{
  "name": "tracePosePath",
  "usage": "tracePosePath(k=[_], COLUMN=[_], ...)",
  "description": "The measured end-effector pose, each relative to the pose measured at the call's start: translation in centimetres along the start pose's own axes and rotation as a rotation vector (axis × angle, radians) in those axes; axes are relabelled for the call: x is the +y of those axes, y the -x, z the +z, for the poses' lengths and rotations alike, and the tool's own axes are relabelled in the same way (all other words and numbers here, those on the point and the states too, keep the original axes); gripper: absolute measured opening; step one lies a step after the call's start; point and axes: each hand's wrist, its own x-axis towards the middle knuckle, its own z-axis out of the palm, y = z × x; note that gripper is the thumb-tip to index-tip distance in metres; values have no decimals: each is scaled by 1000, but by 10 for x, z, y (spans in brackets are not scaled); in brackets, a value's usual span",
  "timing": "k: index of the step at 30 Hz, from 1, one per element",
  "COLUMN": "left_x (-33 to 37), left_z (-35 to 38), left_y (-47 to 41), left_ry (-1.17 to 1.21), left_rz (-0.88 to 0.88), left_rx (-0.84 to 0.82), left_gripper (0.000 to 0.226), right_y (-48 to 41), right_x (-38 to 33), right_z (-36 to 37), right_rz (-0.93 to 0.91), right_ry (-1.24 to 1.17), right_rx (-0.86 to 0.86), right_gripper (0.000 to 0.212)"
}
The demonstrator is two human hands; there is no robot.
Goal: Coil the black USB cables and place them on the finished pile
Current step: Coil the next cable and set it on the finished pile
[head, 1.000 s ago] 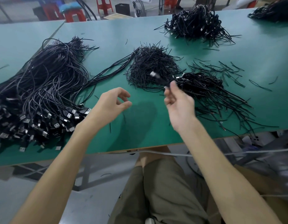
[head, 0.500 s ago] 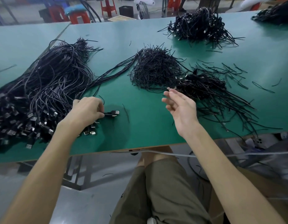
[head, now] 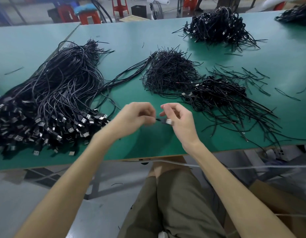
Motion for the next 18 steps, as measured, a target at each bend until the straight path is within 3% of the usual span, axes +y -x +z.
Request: tracePosePath(k=[4, 7, 10, 13, 18], left_x=[26, 37, 41, 42, 42], left_z=[39, 53, 57, 51, 31], left_y=[-15, -21, -24, -22, -22], left_ry=[175, 302, 403, 710, 1104], left_rz=[78, 62, 47, -4, 27], left_rx=[8, 80, 118, 122, 83], left_gripper=[17, 17, 21, 38, 38], right_y=[0, -1, -3, -3, 2], right_x=[-1, 0, 1, 0, -6], right_z=[0, -5, -7, -5, -3], right_rz=[18, 68, 20, -4, -39], right_ry=[-76, -220, -181, -126, -65], right_rx=[29, 94, 42, -25, -148], right_gripper=[44, 36, 20, 23, 27])
